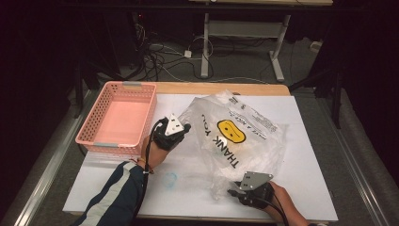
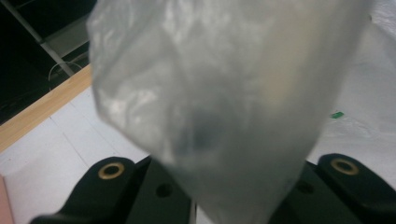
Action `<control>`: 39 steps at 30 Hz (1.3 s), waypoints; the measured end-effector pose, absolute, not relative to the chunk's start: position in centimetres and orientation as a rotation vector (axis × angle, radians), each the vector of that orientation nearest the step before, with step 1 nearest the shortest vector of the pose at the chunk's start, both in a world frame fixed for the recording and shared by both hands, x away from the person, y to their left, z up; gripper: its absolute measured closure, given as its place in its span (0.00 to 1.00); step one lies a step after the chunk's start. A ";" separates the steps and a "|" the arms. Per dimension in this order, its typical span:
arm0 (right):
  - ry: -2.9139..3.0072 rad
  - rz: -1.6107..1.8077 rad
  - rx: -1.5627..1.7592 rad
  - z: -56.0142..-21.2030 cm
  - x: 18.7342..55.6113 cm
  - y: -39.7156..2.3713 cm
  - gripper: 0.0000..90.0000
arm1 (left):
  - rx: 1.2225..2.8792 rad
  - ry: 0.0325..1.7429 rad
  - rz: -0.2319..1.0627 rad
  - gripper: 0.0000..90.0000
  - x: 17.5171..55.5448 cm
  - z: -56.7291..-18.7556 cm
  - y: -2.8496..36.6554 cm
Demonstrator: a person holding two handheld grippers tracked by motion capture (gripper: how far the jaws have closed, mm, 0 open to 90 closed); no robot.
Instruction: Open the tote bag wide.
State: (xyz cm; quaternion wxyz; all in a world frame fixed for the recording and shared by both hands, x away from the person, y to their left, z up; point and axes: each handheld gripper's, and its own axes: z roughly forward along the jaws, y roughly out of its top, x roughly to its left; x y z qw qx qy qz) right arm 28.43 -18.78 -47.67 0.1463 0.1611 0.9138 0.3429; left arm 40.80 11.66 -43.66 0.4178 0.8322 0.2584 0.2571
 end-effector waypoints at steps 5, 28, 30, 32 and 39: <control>2.527 1.057 0.516 -46.2 28.3 -19.4 0.96 | 2.090 0.640 0.665 0.96 40.6 -43.4 11.7; 2.028 1.294 0.606 -38.4 28.5 -24.0 1.00 | 1.974 0.579 0.778 0.97 36.3 -38.2 15.5; 2.023 1.302 0.597 -38.1 28.6 -23.9 1.00 | 1.959 0.576 0.784 0.97 35.8 -37.8 16.0; 2.014 1.303 0.588 -37.8 28.6 -23.8 1.00 | 1.954 0.568 0.794 0.97 35.2 -37.5 16.4; 1.984 1.320 0.563 -36.8 28.5 -23.3 1.00 | 1.945 0.555 0.811 0.97 33.4 -36.9 17.8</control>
